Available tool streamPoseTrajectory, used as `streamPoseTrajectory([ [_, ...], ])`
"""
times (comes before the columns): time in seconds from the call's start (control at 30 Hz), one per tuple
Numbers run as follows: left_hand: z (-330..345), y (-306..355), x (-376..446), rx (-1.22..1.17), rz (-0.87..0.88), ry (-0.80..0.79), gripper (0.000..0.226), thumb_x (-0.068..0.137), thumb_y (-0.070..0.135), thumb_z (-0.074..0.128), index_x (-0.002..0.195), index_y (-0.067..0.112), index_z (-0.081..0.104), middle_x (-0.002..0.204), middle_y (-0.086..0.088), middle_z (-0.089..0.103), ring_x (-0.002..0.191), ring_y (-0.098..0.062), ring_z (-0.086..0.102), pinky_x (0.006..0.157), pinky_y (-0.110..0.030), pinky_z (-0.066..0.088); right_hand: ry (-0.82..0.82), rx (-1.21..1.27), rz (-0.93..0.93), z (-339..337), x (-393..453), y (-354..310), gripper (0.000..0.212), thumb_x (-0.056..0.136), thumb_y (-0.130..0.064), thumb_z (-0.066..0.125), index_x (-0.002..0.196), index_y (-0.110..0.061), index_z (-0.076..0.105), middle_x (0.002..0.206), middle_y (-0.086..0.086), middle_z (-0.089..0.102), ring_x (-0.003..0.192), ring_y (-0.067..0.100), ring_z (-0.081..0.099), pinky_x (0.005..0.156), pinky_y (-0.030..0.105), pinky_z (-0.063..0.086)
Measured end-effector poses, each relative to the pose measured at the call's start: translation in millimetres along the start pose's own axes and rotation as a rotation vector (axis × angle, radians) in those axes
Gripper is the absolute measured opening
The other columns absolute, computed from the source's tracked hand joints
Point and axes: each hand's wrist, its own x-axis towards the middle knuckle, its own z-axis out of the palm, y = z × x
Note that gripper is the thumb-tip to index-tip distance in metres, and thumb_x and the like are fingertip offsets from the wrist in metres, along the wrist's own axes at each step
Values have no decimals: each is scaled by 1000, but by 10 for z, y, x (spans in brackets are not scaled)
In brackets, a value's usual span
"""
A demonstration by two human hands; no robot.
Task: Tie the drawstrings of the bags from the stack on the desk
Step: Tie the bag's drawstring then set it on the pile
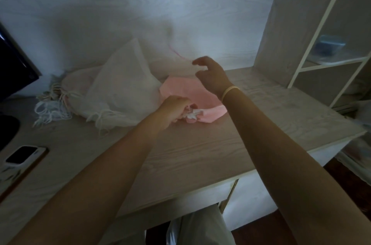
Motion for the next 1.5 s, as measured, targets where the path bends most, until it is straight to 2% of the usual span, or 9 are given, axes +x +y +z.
streamPoseTrajectory([
  [0.13,-85,-65,115,-249,-52,-13,27,91,18,42,92,3,64,50,-1,44,34,-10,25,36,-14,14,-181,-113,2,-12,-141,131,29,81,1,56,88,-20,74,106,0,70,100,13,62,94,27,49],
  [0.23,-91,-29,153,-328,-68,-46,23,89,17,38,76,7,54,50,-1,44,33,-10,25,36,-14,14,-297,-122,5,28,-257,206,15,78,-8,73,86,-20,75,90,-5,71,88,10,66,87,23,50],
  [0.43,-69,-32,169,-310,-73,-14,25,93,16,40,75,8,55,54,-4,49,34,-11,30,37,-13,15,-123,-222,-17,109,-314,305,6,77,-16,75,84,-16,76,79,-7,66,81,11,62,84,23,48],
  [0.53,-63,-59,185,-197,-17,116,20,91,5,44,90,7,64,60,-4,57,34,-11,35,37,-15,18,-151,-201,45,52,-307,403,6,83,-11,68,88,-10,72,89,2,68,88,19,64,87,34,52],
  [0.67,-37,-36,189,48,98,238,23,87,0,39,90,13,57,70,-3,65,47,-15,47,41,-22,30,-185,-200,53,9,-319,406,3,83,-11,66,85,-13,66,90,3,67,87,19,62,81,30,49],
  [0.87,4,-9,162,259,308,296,15,84,4,47,93,14,52,77,-2,63,71,-20,58,62,-31,46,-191,-6,-2,115,-353,306,27,71,-6,76,80,-20,55,87,7,71,86,21,69,83,40,55],
  [1.07,-19,-74,135,272,326,301,13,88,9,53,96,18,48,81,-2,65,73,-20,60,56,-23,43,-130,-200,-25,167,-372,264,22,67,-8,77,76,-17,59,78,1,68,79,19,65,77,31,51],
  [1.27,-75,-73,107,16,163,387,15,71,17,81,66,23,67,71,-6,72,69,-23,71,71,-38,60,-49,-270,-68,181,-395,272,13,70,-4,74,76,-12,66,76,1,67,71,12,56,66,18,39],
  [1.5,-75,-53,67,256,232,247,20,74,21,81,92,12,78,87,-5,74,83,-19,69,79,-37,57,-34,-280,-101,225,-379,313,9,77,-5,70,80,-14,72,80,-1,68,75,12,60,72,17,42],
])
